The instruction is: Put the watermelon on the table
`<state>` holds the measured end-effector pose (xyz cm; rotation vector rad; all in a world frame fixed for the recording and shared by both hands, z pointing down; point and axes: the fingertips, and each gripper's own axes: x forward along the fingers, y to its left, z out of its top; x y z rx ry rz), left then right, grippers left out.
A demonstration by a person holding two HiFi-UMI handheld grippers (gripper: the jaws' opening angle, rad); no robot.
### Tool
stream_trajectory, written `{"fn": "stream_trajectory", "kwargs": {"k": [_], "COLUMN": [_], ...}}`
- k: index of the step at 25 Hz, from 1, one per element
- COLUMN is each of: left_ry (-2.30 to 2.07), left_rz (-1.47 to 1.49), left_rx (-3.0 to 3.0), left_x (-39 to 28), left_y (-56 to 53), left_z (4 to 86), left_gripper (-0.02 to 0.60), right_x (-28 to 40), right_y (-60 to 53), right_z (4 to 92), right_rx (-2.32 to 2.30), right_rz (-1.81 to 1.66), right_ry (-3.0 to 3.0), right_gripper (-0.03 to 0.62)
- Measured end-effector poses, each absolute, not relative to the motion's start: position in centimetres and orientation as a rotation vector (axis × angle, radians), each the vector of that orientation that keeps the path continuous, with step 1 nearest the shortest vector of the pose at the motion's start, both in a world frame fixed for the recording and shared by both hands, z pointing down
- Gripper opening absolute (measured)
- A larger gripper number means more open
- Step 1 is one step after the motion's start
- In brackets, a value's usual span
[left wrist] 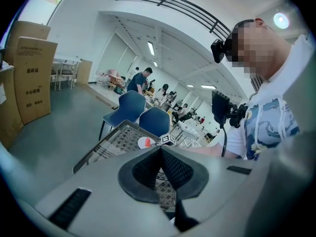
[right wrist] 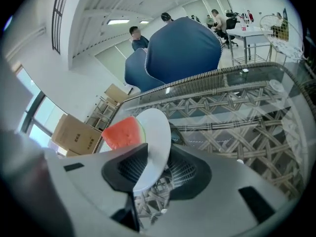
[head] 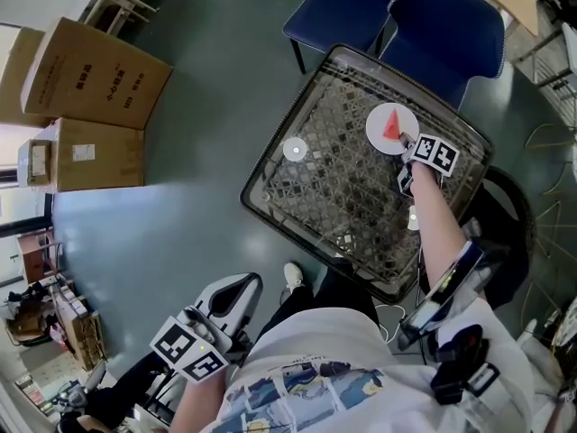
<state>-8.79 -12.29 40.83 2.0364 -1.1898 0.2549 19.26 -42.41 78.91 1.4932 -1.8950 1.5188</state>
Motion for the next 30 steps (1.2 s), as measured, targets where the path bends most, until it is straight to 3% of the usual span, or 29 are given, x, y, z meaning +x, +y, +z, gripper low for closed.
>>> {"fn": "stream_trajectory", "kwargs": {"k": [9,20,30], "left_ry": [-1.187,-1.152,-1.017], "left_rz": [0.256,0.248,0.213], "left_rx": [2.039,2.093,2.276], "left_x": [-8.8,-9.0,-10.1], "left_y": [-12.4,-11.4,-9.7], "left_z": [40.4,40.1,38.1], "left_gripper": [0.009,0.009,0.009], "right_x": [20.0,20.9,20.3], "right_y": [-42.3,-40.3,-33.5], "right_z": [78.7,76.7,68.9], "right_rx": [1.522,1.537,1.505], "right_rz": [1.267,1.234,1.097], "right_ry": [-1.792,-1.839,-1.952], "right_gripper": [0.160,0.160,0.160]}}
